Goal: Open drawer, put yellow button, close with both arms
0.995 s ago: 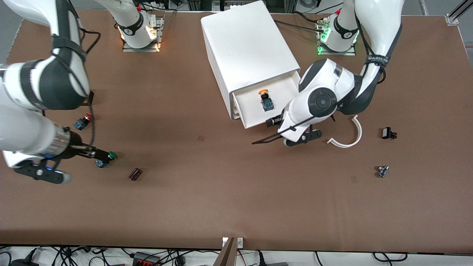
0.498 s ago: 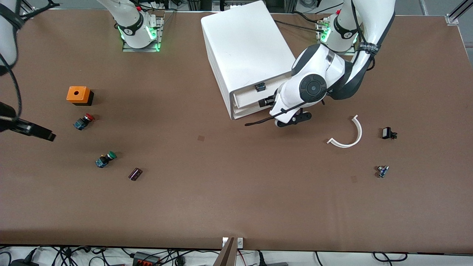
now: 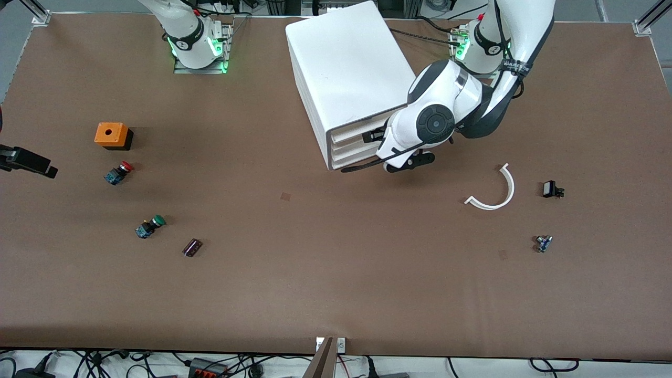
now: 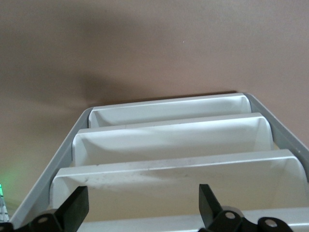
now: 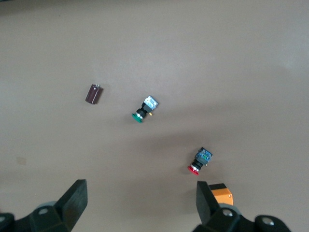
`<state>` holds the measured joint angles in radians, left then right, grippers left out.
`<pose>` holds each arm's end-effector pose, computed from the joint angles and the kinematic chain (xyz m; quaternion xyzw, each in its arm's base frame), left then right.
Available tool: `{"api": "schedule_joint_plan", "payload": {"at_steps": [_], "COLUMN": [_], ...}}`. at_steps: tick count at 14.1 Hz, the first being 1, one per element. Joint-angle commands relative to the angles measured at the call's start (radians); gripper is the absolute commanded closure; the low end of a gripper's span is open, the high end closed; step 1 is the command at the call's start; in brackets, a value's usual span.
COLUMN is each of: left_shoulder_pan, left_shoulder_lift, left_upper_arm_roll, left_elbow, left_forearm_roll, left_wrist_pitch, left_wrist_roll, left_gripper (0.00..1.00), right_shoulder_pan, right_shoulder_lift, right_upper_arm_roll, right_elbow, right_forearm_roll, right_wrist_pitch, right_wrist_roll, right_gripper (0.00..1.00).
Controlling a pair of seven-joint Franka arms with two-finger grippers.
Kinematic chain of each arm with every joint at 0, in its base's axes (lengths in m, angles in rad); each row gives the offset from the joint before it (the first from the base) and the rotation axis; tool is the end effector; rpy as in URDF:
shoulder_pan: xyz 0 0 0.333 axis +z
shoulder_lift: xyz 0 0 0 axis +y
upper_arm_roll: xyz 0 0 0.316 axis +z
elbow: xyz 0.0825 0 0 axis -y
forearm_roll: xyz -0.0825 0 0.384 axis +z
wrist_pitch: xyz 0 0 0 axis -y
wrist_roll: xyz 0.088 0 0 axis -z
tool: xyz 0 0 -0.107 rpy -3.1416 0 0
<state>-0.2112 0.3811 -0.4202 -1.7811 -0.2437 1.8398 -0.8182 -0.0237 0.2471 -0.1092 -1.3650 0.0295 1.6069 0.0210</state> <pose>0.4917 -0.3611 0.3440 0.9611 0.1413 -0.2331 0.0442 0.6274 -0.0721 0.5791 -0.9971 0.0758 0.0018 0.0015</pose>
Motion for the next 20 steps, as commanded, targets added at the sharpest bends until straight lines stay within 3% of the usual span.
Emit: {"api": "schedule_joint_plan", "payload": {"at_steps": [1,5,7,10,13,20], "left_shoulder_pan": [0.015,0.013,0.059,0.114,0.182,0.385], "left_shoulder_lift": [-0.041,-0.037,-0.030,-0.030,-0.033,-0.069], "left_upper_arm_roll": [-0.016,-0.006,0.004,0.004,0.004,0.024], "left_elbow": [-0.034,-0.021,0.026,0.095,0.147,0.344], "left_forearm_roll": [-0.026,-0.011,0.032,0.255,0.380,0.371], "left_wrist_pitch": [-0.021,-0.021,-0.020,-0.021,-0.072,-0.286], "left_wrist_roll": [0.005,0.014,0.049,0.151,0.333,0.799], "left_gripper": [0.00,0.00,0.00,0.00,0.00,0.00], "right_shoulder_pan": [-0.010,-0.010,-0.010,-0.010,-0.009,-0.007], "right_shoulder_lift": [-0.057,-0.172,-0.186,-0.204,-0.204,-0.212], "right_upper_arm_roll": [0.017,0.017,0.017,0.017,0.019,0.020], "right_elbow": [-0.081,-0.271,-0.281,-0.298,-0.298,-0.296], "right_forearm_roll": [-0.017,-0.019,-0.031,-0.031,-0.033,-0.051], "right_wrist_pitch": [0.005,0.123,0.119,0.098,0.094,0.076], "right_wrist_roll": [-0.015,-0.036,-0.053,-0.053,-0.056,-0.056], "right_gripper": [0.00,0.00,0.00,0.00,0.00,0.00]}}
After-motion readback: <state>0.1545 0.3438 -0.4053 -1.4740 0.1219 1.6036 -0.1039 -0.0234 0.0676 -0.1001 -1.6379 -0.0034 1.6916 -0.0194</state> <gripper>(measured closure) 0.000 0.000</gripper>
